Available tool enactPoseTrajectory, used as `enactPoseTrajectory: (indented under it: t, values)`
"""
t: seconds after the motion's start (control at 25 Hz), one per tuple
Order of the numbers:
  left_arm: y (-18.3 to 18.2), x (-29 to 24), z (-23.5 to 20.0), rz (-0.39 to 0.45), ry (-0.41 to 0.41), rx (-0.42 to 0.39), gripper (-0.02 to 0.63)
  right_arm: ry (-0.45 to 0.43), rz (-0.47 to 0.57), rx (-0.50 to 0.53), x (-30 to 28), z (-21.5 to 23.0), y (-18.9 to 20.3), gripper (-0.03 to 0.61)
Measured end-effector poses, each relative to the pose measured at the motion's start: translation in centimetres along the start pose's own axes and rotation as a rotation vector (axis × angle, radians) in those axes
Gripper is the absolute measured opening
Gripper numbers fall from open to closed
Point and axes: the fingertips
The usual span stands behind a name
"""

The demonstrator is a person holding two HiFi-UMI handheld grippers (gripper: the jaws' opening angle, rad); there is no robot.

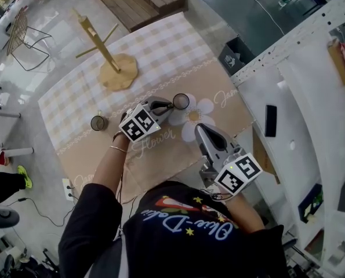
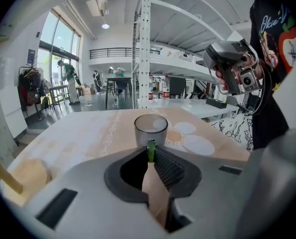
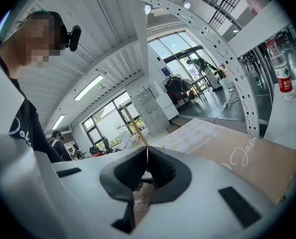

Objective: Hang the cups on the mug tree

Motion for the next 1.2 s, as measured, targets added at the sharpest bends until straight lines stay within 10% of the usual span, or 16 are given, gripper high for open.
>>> enactPoseTrajectory:
  t: [1.2]
  values:
    - [-1.8, 8.2, -2.1, 0.028, -0.182, 0.194, 0.046, -0.097, -0.029, 0.034, -3.5, -3.2, 0.6, 0.011]
Point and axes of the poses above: the fingertips, and each gripper's own axes: x backward along the fingers, z to its right, y out of its underside, and after that the axes turned 12 degrees about -y, right-handed
